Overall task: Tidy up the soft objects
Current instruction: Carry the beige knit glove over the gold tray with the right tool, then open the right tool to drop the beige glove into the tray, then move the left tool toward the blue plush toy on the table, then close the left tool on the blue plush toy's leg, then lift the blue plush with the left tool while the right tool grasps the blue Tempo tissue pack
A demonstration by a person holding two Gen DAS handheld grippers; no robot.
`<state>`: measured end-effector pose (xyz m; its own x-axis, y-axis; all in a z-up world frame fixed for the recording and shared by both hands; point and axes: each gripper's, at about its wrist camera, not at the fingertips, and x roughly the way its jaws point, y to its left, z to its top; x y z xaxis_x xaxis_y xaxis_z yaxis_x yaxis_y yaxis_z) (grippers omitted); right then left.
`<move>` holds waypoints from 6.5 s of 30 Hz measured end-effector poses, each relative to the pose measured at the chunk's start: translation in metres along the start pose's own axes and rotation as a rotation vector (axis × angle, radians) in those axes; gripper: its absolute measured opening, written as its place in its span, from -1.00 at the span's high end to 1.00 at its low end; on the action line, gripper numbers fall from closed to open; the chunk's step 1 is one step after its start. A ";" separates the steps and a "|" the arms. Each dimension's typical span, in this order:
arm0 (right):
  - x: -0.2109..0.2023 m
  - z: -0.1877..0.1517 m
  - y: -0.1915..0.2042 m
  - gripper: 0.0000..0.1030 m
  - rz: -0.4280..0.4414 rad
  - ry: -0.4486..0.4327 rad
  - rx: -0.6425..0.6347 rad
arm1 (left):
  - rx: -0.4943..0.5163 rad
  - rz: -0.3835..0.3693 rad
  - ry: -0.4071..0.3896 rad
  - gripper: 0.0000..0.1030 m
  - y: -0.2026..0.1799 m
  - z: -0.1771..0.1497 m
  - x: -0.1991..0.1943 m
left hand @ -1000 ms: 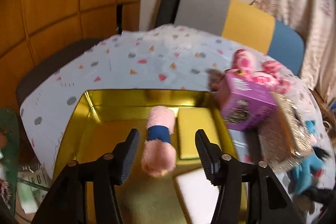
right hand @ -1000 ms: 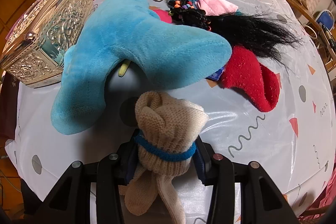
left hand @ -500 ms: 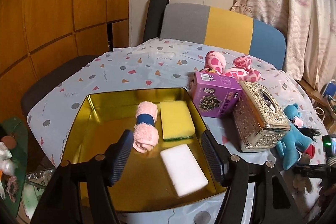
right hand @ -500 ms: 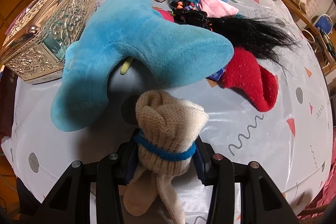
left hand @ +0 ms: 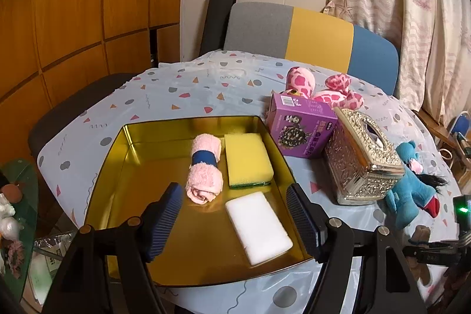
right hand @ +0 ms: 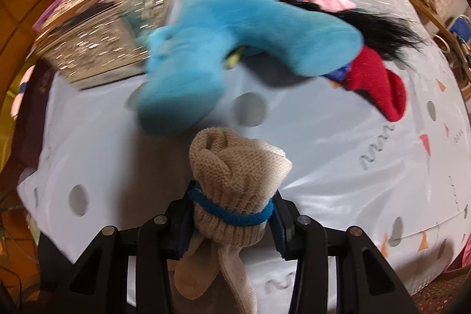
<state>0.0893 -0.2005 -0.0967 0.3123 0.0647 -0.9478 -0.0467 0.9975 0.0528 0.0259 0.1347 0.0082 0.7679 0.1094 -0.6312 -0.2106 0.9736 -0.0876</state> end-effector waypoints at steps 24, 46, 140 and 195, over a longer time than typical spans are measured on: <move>-0.075 0.046 0.192 0.20 0.316 -0.157 -0.515 | -0.102 0.074 0.004 -0.45 0.059 -0.006 -0.004; 0.015 0.042 0.337 -0.05 0.440 -0.030 -0.671 | -0.167 0.156 -0.015 -0.45 0.099 -0.008 -0.015; -0.066 0.026 -0.205 -0.32 0.162 -0.473 0.687 | 0.404 -0.468 0.402 -0.17 -0.318 -0.045 0.121; -0.025 0.028 -0.205 -0.32 0.260 -0.248 0.731 | 0.398 -0.467 0.484 -0.84 -0.273 -0.058 0.102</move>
<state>0.1175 -0.4056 -0.0752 0.5819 0.2152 -0.7843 0.4578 0.7104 0.5346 0.1263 -0.1312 -0.0769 0.3554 -0.3399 -0.8707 0.3724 0.9059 -0.2016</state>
